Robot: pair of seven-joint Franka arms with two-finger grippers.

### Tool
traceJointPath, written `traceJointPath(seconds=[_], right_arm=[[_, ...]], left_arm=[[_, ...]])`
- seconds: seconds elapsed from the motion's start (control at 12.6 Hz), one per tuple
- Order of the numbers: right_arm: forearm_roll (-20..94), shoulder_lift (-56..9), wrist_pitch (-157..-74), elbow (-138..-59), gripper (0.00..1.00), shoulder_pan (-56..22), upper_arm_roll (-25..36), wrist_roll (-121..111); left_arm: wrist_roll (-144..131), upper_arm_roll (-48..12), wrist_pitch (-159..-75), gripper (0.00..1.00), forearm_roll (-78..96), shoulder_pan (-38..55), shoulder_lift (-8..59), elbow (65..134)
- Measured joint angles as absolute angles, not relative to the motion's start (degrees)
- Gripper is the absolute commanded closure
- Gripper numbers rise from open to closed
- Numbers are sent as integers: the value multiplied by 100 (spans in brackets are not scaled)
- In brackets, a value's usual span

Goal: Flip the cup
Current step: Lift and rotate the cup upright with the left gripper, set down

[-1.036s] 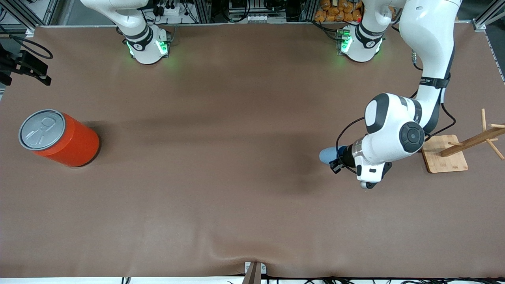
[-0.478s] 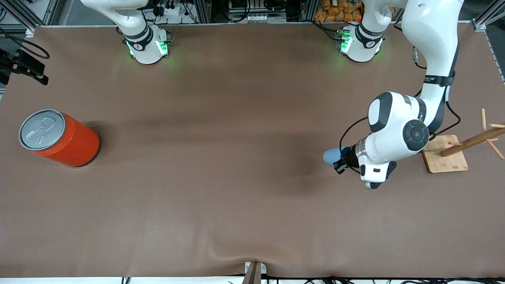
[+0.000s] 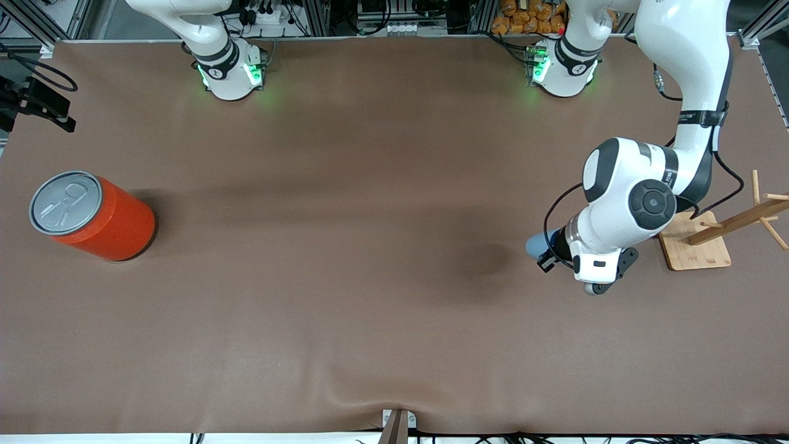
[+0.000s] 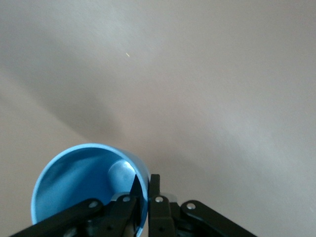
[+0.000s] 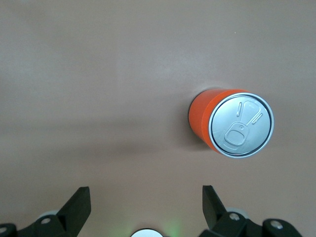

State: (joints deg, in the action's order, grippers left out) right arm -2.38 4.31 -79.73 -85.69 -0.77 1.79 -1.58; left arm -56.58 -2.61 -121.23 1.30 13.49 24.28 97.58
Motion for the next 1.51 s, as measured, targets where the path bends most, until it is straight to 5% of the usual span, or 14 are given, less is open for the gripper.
traceJointPath(seconds=[0.88, 0.96, 1.12, 1.51], right_arm=[[-204, 431, -7903, -8569, 0, -69, 184, -158], [-204, 431, -7902, -8569, 0, -69, 184, -158], [-201, 431, -7900, -8569, 0, -69, 184, -158], [-197, 431, -7881, -8569, 0, -69, 182, -158]], left_arm=[[-6946, -276, -12551, 100, -1045, 1468, 2905, 9949], [-7004, -277, -12618, 87, -1073, 1507, 3019, 9948], [-7024, -277, -12660, 0, -1087, 1529, 3139, 9945], [-7026, -270, -12665, 0, -1088, 1491, 3121, 9825]])
